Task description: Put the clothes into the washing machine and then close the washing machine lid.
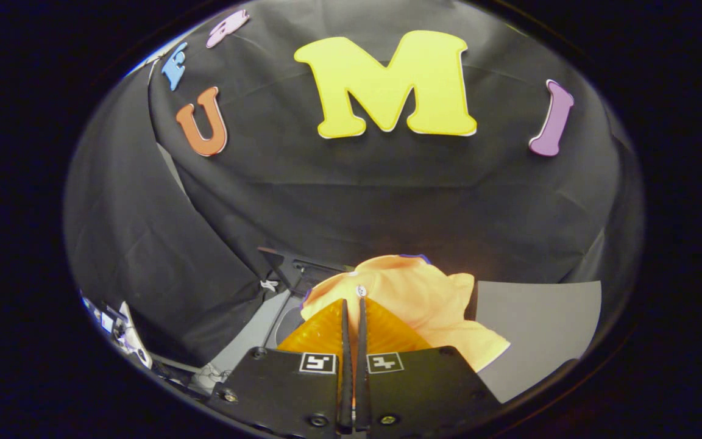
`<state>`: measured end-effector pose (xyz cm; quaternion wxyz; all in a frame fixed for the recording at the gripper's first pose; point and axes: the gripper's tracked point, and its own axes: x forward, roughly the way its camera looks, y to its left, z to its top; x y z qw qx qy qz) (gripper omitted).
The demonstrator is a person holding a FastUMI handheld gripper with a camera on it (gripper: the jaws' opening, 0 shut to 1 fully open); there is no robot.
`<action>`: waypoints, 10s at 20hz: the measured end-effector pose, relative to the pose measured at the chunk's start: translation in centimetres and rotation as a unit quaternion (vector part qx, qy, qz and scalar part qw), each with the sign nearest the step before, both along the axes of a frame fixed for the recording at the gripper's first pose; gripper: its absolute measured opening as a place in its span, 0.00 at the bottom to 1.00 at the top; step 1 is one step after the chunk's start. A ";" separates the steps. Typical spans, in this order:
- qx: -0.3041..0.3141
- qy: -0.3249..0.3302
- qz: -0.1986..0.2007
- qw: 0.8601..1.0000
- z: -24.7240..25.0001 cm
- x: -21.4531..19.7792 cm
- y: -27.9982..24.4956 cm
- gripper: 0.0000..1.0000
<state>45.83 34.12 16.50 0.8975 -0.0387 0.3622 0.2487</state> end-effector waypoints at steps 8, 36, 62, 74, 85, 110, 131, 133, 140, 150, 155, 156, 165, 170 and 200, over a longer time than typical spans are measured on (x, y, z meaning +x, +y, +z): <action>0.003 0.009 0.007 1.000 -1.3 0.2 1.2 0.05; -0.073 0.116 0.049 0.989 -22.8 -4.2 10.4 0.05; -0.104 0.170 -0.053 0.979 -30.6 -4.3 7.7 0.87; -0.125 0.129 -0.034 0.983 -27.8 -4.0 6.8 0.87; -0.090 0.071 -0.043 0.992 -16.8 -1.9 8.1 0.87; -0.037 -0.004 -0.082 0.996 -0.5 5.1 8.6 0.87; -0.016 0.051 -0.085 0.995 -9.4 13.3 12.8 0.87; -0.011 0.048 -0.082 0.995 -9.5 13.2 12.9 0.88; -0.009 0.032 -0.086 0.996 -9.5 12.1 12.5 0.88; 0.000 0.000 -0.092 0.996 -9.3 10.0 12.1 0.88; 0.002 -0.007 -0.094 0.996 -9.5 9.0 12.0 0.88; 0.002 -0.008 -0.094 0.996 -9.4 8.8 11.9 0.88; 0.001 -0.006 -0.092 0.996 -9.8 6.8 11.6 0.88; 0.002 -0.010 -0.093 0.996 -10.3 5.3 11.3 0.88; -0.028 -0.083 -0.069 0.994 -9.8 -8.5 4.4 0.87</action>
